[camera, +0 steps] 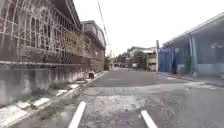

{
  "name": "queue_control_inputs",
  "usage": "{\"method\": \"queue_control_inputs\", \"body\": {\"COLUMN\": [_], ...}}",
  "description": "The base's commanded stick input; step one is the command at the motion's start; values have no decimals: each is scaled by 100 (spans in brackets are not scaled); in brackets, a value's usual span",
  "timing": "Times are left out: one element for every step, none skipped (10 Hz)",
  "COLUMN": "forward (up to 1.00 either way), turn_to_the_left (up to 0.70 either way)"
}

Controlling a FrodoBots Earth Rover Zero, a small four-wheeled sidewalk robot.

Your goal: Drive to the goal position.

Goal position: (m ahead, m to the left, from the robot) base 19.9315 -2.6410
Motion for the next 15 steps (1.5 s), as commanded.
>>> {"method": "queue_control_inputs", "body": {"forward": [70, 70, 70, 70, 70, 70, 70, 70, 70, 70, 70, 70, 70, 70, 70], "turn_to_the_left": [-35, -19, 0, 0, 0, 0, 0, 0, 0, 0, 0, 0, 0, 0, 0]}}
